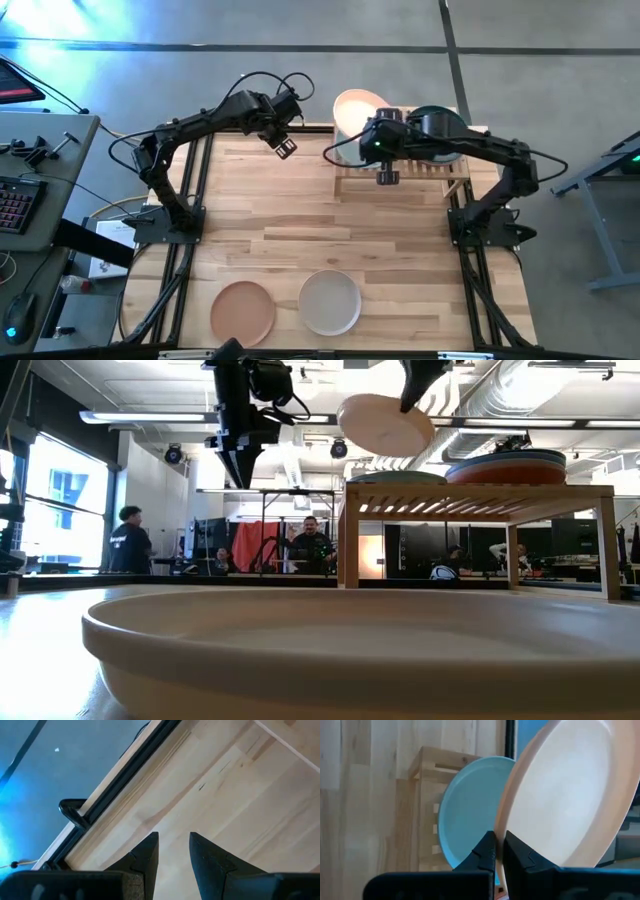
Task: Place and stack plates onto a shelf
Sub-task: Stack the light yellow plate on top of the light blue plate onto the shelf
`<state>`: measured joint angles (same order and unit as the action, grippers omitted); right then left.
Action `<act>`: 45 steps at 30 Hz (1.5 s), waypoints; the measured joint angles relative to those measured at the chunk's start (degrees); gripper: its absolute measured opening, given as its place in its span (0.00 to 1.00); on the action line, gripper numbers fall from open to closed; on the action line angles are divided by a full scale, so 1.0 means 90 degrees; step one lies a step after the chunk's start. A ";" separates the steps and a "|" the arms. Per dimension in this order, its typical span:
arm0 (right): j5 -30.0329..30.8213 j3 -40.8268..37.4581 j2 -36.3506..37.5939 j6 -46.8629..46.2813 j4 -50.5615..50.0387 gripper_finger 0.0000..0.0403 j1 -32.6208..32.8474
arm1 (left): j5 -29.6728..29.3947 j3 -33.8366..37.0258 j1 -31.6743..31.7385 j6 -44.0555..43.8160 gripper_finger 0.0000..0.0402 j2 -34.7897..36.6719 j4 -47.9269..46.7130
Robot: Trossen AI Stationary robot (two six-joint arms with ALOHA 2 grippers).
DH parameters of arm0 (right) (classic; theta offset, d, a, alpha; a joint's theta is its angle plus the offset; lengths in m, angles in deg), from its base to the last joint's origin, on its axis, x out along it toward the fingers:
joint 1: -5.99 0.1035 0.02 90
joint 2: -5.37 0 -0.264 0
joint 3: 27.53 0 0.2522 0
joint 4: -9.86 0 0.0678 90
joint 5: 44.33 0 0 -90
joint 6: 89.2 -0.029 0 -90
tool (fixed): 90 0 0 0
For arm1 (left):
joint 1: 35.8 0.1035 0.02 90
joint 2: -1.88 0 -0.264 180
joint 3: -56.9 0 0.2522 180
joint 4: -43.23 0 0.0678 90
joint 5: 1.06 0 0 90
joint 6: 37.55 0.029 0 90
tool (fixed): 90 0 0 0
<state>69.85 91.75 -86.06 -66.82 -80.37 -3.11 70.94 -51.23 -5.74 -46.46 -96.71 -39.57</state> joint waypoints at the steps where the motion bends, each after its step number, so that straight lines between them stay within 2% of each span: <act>1: -0.0017 0.0000 -0.0052 0.0075 -0.0005 0.00 -0.0031 | 0.0002 0.0000 -0.0002 0.0000 0.25 0.0000 -0.0003; 6: -0.0372 -0.0006 -0.0339 0.0117 -0.0123 0.00 -0.0156 | 0.0007 0.0000 -0.0002 -0.0178 0.25 0.0000 -0.0005; 9: -0.0350 -0.0007 -0.0449 0.0083 -0.0181 0.00 -0.0195 | 0.0007 0.0000 0.0000 -0.0327 0.25 0.0000 -0.0005; 23: -0.1036 -0.0007 -0.0556 -0.0082 -0.0599 0.00 -0.0576 | 0.0009 0.0000 -0.0002 -0.0360 0.25 0.0000 -0.0007; 36: -0.1526 -0.0050 -0.0657 0.0448 -0.0810 0.00 -0.0700 | 0.0010 0.0000 -0.0002 -0.0499 0.25 0.0000 -0.0009; 42: -0.0972 -0.0475 -0.0738 0.0632 -0.0743 0.00 -0.0692 | 0.0032 0.0000 -0.0002 -0.0499 0.25 0.0000 -0.0010; 45: -0.0927 -0.0578 -0.0737 0.0685 -0.0708 0.00 -0.0695 | 0.0039 0.0000 -0.0002 -0.0498 0.25 0.0000 -0.0010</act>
<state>61.51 86.55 -92.69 -60.66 -86.75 -9.37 71.30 -51.23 -5.76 -50.94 -96.71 -39.66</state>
